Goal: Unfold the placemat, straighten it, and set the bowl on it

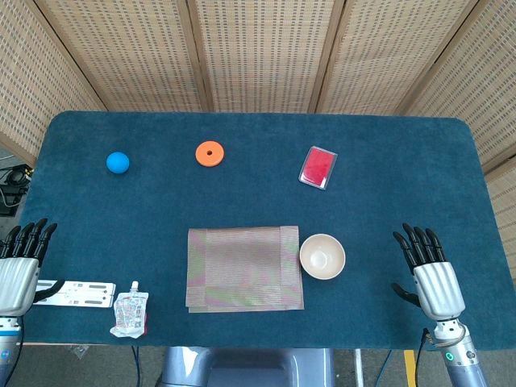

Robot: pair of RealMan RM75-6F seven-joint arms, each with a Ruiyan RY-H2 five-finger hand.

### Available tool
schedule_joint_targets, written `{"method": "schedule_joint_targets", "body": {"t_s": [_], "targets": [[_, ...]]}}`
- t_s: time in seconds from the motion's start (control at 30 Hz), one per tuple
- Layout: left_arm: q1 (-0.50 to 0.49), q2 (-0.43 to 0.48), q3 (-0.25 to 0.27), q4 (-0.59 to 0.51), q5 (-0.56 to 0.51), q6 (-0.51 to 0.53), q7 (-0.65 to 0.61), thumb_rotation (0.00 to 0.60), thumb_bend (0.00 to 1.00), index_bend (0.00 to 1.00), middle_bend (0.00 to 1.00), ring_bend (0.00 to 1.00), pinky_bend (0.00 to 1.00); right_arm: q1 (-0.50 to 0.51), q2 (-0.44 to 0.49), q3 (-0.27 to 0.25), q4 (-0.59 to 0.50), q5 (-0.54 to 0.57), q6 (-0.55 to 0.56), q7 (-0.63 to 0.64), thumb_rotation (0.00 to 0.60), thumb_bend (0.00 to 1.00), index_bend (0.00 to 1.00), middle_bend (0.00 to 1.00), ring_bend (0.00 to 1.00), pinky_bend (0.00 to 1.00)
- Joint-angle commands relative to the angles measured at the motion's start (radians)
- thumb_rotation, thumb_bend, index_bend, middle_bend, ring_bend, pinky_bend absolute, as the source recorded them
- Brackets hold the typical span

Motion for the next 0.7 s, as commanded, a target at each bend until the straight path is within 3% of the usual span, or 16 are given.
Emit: {"method": "schedule_joint_targets", "body": {"t_s": [0.03,0.53,0.7], "targets": [[0.000,0.001,0.000,-0.001,0.000,0.000,-0.002,0.600,0.04,0.00,0.00,0.00,0.00,0.000,0.000,-0.001,0.000,-0.001,-0.001,0.000,0.600,0.25,0.11,0.00,0.00,0.00],[0.004,0.009,0.004,-0.011,0.011,0.009,-0.001,0.600,0.04,0.00,0.00,0.00,0.00,-0.003,0.004,-0.011,-0.014,-0.016,0.000,0.003,0.600,0.25,0.11,0.00,0.00,0.00],[0.006,0.012,0.003,-0.016,0.012,0.014,0.001,0.600,0.04,0.00,0.00,0.00,0.00,-0.001,0.001,-0.019,-0.014,-0.031,-0.001,0.006,0.600,0.25,0.22,0.00,0.00,0.00]]}}
